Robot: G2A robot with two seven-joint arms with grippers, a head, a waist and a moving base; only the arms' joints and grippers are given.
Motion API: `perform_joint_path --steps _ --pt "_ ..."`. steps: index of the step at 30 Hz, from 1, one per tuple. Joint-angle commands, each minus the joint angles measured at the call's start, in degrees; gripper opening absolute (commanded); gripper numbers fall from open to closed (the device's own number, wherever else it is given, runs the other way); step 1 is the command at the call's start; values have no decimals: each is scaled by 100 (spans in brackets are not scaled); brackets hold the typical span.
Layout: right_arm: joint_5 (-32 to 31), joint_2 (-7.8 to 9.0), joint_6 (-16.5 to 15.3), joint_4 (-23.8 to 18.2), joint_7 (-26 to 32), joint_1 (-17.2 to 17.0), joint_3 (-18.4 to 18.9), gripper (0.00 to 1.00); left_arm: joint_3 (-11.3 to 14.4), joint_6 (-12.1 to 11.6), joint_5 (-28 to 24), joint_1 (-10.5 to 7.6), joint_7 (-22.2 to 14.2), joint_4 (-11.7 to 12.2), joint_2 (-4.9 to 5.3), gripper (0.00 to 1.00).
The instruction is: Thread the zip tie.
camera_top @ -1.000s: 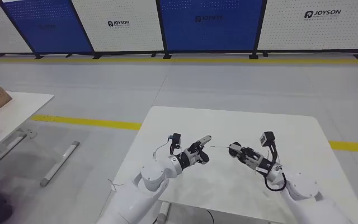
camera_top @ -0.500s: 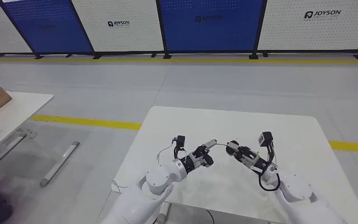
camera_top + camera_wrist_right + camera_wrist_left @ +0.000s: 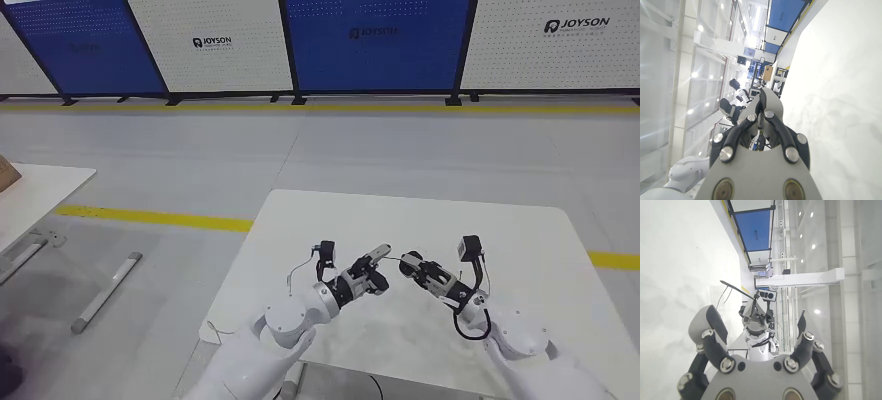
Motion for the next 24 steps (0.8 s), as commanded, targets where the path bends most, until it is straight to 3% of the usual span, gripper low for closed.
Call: perform_joint_path --steps 1,5,16,23,24 --pt "0 0 0 0 0 0 0 0 -5 -69 -108 -93 232 103 -30 100" --pt "0 0 0 0 0 0 0 0 78 -5 -292 -304 780 352 -114 100" --pt "0 0 0 0 0 0 0 0 101 4 -292 -293 733 355 -115 100" --pt "0 0 0 0 0 0 0 0 106 -271 -228 -287 393 491 -112 100" --pt "0 0 0 0 0 0 0 0 93 -277 -243 -282 378 490 -111 85"
